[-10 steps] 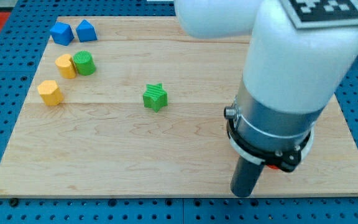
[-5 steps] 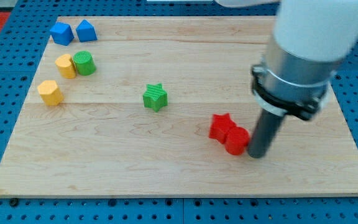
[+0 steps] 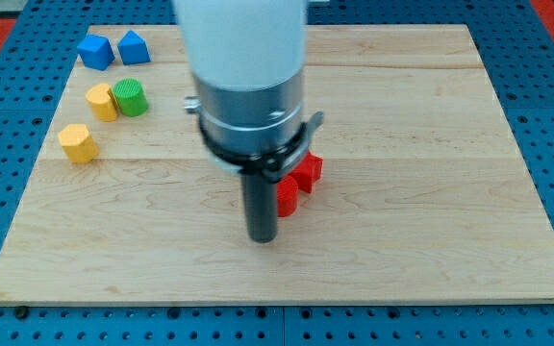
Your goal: Move the red circle along with red star to the center
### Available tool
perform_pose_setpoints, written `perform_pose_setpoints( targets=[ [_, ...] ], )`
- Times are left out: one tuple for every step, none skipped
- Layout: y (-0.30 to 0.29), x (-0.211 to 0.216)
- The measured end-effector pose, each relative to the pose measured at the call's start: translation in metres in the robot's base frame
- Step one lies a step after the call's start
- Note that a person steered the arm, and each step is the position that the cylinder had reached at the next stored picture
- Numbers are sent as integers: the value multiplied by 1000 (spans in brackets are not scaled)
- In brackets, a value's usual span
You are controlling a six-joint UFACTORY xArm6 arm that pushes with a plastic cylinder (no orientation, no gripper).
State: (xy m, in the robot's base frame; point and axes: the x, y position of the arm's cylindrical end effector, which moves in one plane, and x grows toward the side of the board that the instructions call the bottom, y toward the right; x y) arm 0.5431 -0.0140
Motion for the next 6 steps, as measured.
perform_pose_setpoints(
  targets=[
    [8, -26],
    [23, -40],
    [30, -66],
    [31, -96],
    [42, -106],
    [75, -105]
  ],
)
